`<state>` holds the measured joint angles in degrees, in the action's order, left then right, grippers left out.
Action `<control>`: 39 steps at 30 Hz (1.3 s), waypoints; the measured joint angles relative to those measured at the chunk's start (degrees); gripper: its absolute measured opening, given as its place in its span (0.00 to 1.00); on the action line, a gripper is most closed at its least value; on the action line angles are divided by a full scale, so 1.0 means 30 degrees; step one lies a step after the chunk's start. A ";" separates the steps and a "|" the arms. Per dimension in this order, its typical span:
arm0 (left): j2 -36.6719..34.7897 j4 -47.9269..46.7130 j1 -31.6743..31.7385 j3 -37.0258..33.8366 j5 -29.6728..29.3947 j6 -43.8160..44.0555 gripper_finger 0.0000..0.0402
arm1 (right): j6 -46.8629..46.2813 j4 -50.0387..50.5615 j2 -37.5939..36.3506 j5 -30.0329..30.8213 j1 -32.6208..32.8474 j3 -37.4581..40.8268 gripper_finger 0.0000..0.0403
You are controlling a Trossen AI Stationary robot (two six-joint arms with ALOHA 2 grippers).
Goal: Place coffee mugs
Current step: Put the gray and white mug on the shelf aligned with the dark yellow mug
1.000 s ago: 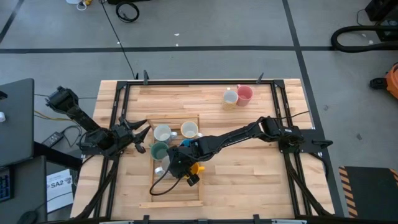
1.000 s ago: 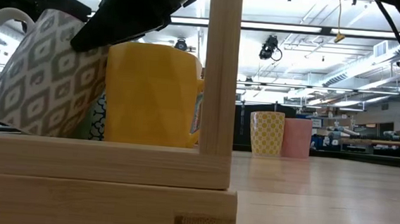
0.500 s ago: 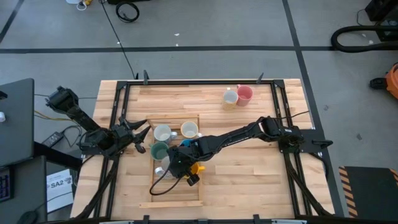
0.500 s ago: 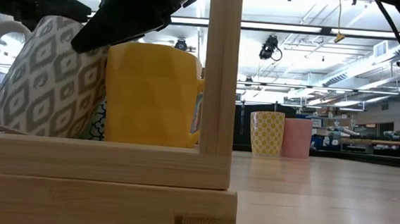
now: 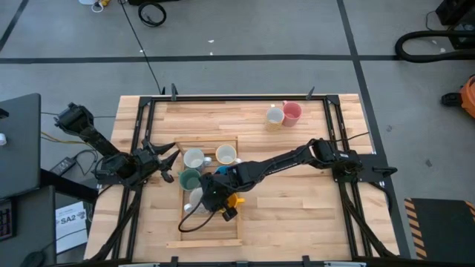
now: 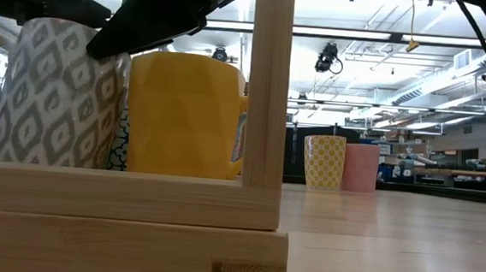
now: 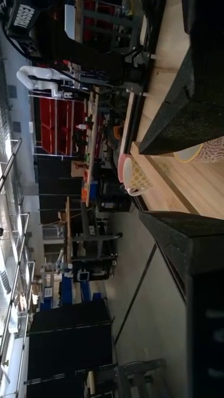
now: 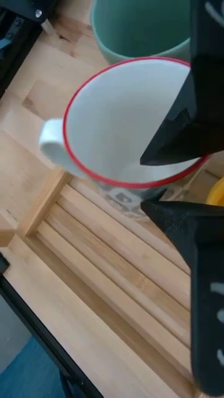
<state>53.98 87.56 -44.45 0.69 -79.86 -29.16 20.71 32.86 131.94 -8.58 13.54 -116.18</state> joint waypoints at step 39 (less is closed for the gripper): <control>0.0003 -0.0198 0.0000 0.0000 0.0055 0.0011 0.40 | -0.0002 -0.0377 -0.0695 -0.0039 0.0066 0.0000 0.40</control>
<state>53.98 86.96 -44.45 0.69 -79.70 -29.12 20.70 31.73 129.86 -8.70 13.74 -116.18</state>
